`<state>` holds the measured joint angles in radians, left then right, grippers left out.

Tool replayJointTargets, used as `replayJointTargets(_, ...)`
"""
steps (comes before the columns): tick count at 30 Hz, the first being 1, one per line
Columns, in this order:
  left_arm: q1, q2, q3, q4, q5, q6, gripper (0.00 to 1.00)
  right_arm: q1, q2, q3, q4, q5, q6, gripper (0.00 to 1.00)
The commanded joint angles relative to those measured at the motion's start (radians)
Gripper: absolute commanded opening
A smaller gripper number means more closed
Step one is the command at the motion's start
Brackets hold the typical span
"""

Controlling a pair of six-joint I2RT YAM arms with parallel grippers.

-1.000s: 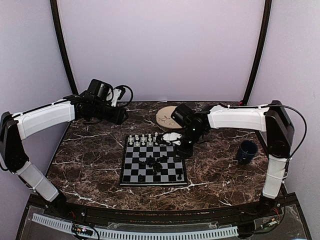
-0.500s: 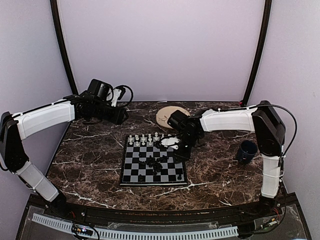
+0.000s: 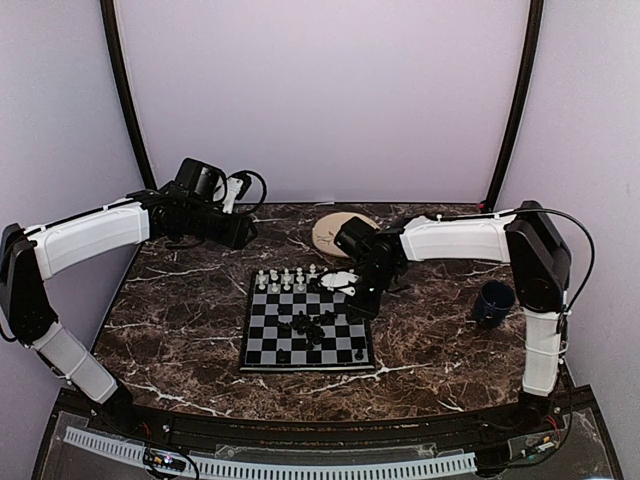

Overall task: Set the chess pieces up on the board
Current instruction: Pick up the pawn from the chessboard, then place the pawn at a7.

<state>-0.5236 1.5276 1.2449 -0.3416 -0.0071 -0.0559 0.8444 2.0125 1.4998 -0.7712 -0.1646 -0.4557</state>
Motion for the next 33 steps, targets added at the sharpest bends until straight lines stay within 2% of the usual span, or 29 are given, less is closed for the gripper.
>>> replayJointTargets(1,0.006,-0.022,0.028,-0.014,0.014,0.007,0.56,-0.003,-0.042,-0.008,-0.015,-0.035,-0.019,0.0)
replayJointTargets(13,0.006,-0.014,0.03,-0.016,0.023,0.005,0.56,-0.002,-0.155,-0.11,-0.032,-0.104,-0.071,0.0)
replayJointTargets(23,0.006,-0.009,0.03,-0.017,0.028,0.004,0.56,0.017,-0.145,-0.135,-0.045,-0.153,-0.104,0.0)
replayJointTargets(33,0.006,-0.007,0.032,-0.023,0.035,0.005,0.56,0.049,-0.112,-0.139,-0.035,-0.118,-0.113,0.0)
